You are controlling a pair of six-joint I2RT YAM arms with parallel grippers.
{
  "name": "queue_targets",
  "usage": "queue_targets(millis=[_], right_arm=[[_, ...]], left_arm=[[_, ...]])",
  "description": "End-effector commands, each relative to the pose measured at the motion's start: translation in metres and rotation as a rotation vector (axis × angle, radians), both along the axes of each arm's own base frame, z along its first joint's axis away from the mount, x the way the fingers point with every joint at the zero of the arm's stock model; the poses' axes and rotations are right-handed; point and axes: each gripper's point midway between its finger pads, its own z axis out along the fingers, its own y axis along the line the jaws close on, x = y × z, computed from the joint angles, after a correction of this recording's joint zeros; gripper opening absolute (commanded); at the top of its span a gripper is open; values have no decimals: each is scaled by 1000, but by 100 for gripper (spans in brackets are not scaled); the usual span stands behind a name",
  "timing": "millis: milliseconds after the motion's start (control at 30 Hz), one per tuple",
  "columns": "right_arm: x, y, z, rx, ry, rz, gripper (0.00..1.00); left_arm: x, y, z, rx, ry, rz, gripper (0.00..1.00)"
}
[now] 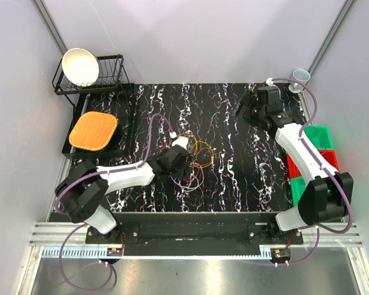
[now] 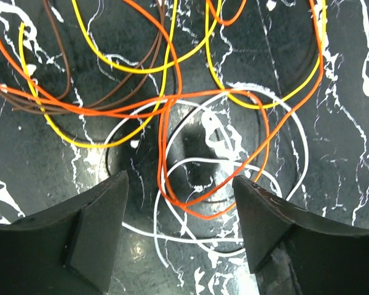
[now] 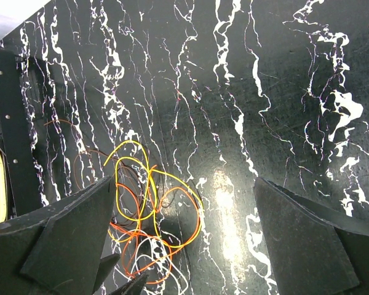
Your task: Untangle the cables
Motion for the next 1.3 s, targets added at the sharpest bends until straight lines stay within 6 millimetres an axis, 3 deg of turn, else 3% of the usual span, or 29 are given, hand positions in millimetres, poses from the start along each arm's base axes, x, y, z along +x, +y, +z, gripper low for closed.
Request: queue_targets(millis=[0,100,200,233,300,400,533,600,700,800,833,867,900,933,1000,1033,1100,1267], right_arm=[[10,7,16,6,-57,26,100],[11,8,13,6,-51,27,100],[12,9,15,4,-56,29,100],[12,9,14,5,-54,28,100],[12,9,15,5,-56,28,100],[13,9,19,4,-65,30,99],[6,31,41,56,-131,177,100],[2,44,62,86,-210,271,100],[-17,73,94,187,-308,453,100],[-43,93,126,289,-413,613,100],[-58,101,129,330,-425,691,100],[-66,104,153,355,-514,729,100],[-77,109,151,385,-515,783,100],[-83,112,163,396,-573,822,100],[-100,116,168,438,-585,892,99],[-107,119,174,448,-612,925,100],[-117,125,172,466,-606,990,100],[-155,151,175,462,-641,1174,100]], left_arm=[[20,-15,18,-41,-67,24,69],[22,-17,15,-34,-64,27,62],[23,-18,13,-24,-62,22,30],[27,-19,16,-22,-67,26,0],[26,-16,24,6,-70,21,0],[28,-12,67,-8,-119,15,0],[31,-4,158,-62,-229,-9,0],[26,7,195,-94,-271,-41,0],[24,20,268,-173,-385,-60,0],[15,31,311,-213,-461,-95,0],[12,33,317,-219,-476,-104,0],[10,37,324,-222,-498,-113,0],[8,38,321,-218,-496,-121,0],[8,39,318,-216,-494,-124,0],[4,35,301,-211,-459,-161,0],[1,34,303,-233,-470,-177,0],[-8,25,290,-261,-441,-240,0],[-29,9,293,-334,-417,-385,0]])
